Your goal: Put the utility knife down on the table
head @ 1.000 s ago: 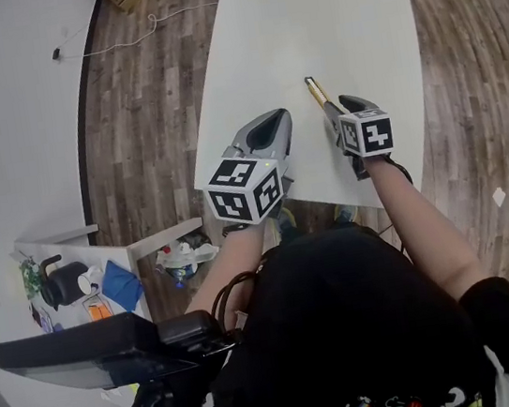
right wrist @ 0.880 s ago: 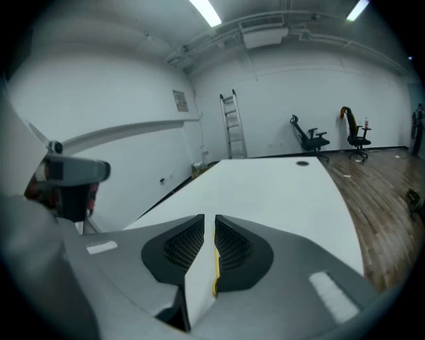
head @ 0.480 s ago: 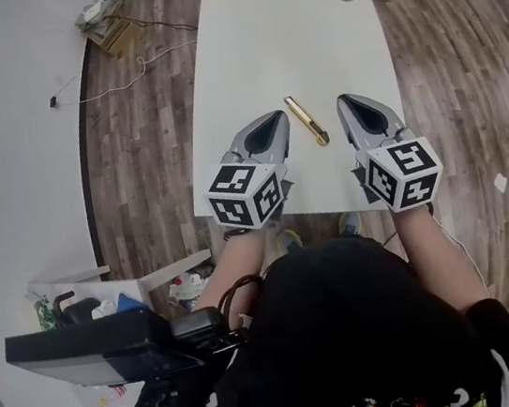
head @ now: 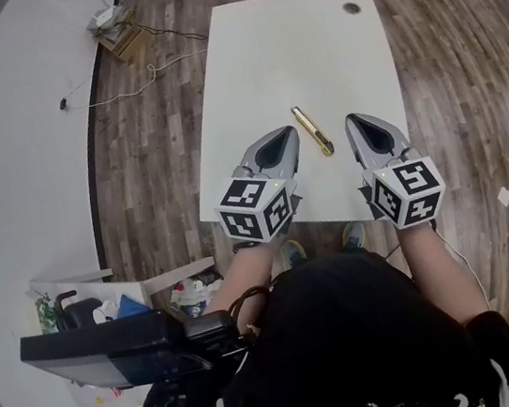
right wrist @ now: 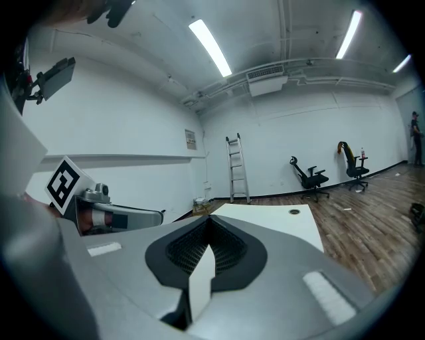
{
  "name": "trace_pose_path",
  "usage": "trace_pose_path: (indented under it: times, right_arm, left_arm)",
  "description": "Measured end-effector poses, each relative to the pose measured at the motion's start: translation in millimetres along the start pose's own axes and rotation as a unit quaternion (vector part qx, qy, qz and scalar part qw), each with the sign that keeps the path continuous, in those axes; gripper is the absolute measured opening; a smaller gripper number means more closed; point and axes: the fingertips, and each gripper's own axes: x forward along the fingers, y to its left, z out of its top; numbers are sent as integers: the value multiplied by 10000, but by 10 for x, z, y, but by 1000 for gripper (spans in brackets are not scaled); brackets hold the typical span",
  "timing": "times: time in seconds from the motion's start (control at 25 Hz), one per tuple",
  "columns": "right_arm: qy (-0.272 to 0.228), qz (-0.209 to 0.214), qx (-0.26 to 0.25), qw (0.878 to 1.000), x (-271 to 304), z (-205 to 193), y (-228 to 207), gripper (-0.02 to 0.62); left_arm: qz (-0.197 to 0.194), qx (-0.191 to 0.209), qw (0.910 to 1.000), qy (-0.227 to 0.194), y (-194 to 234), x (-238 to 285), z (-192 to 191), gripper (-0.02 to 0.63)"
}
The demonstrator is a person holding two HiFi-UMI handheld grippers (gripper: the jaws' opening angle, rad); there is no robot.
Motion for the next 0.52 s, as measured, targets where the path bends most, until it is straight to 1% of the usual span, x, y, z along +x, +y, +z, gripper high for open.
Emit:
trace_pose_path:
  times: [0.16, 0.28, 0.36, 0.44, 0.52]
  right_arm:
    - [11, 29, 11, 10000, 28, -19, 38, 18]
    - [57, 1, -17, 10000, -60, -76, 42, 18]
    - [-68, -107, -102, 9999, -36, -55, -46, 18]
    - [-196, -119, -135, 9996, 147, -30, -73, 20]
    - [-203, -22, -223, 9995, 346, -71, -29, 21]
  left_arm:
    - [49, -39, 10000, -16, 36, -46, -21, 0]
    - [53, -52, 10000, 0, -31, -90, -71, 0]
    - [20, 91, 9999, -107, -14, -53, -38, 0]
    - [145, 238, 9994, -214, 216, -67, 6, 0]
    - [402, 248, 9986, -221, 536, -161, -55, 0]
